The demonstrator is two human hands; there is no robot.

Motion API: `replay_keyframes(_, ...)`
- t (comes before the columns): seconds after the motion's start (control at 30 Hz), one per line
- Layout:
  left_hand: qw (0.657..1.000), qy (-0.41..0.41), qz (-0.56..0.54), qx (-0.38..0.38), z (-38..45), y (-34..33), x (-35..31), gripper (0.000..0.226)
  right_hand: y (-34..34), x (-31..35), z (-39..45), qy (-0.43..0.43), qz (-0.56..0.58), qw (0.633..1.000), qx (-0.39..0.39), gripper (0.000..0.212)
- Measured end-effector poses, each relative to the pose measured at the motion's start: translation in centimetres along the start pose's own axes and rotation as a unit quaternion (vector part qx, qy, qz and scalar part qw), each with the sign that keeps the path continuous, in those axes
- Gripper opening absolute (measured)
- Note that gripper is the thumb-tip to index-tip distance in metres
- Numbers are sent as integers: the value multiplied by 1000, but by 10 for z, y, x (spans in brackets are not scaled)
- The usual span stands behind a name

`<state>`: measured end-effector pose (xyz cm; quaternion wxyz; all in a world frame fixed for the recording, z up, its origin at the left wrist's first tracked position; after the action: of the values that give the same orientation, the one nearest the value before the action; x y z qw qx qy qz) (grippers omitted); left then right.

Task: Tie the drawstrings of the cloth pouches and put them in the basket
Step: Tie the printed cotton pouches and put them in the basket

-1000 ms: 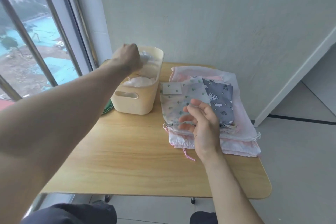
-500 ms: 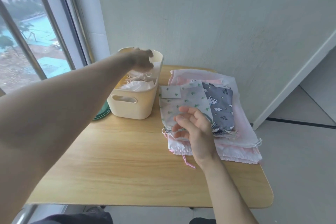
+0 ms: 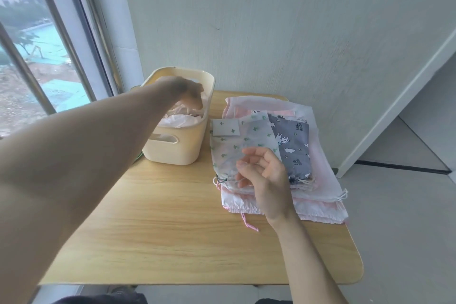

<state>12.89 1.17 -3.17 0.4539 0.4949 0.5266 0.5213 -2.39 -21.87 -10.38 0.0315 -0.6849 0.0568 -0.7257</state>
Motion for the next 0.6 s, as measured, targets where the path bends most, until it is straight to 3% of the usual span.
replay_keyframes(0.07, 999, 9, -17, -47, -5, 15, -2, 66, 8, 4, 2, 34, -20, 999, -36, 26)
replay_keyframes(0.13, 986, 13, -90, -142, -15, 38, -7, 61, 19, 8, 5, 87, -70, 990, -85, 15)
replay_keyframes(0.23, 924, 3, -243, -295, -51, 71, -26, 44, 35, 16, 10, 164, -181, 958, -150, 10)
replay_keyframes(0.3, 892, -56, -294, -340, -83, 79, -50, 34, 42, 20, 13, 196, -252, 934, -164, 17)
replay_keyframes(0.4, 900, -132, -293, -295, -119, 56, -83, 30, 48, 16, 17, 218, -327, 907, -152, 29)
replay_keyframes(0.6, 956, -154, -215, -129, -147, -34, -100, 44, 53, -4, 23, 149, -410, 897, -66, 36)
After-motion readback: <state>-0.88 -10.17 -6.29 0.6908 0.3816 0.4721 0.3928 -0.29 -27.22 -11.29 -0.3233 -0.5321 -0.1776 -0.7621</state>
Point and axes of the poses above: each hand's wrist, its own z-axis towards the middle knuckle, its own y-axis out of the back of the hand, x = y × z, the point moved 5 cm from there along z, towards the middle knuckle, and after that the axes turned 13 degrees about -x, right-handed, at the moved point
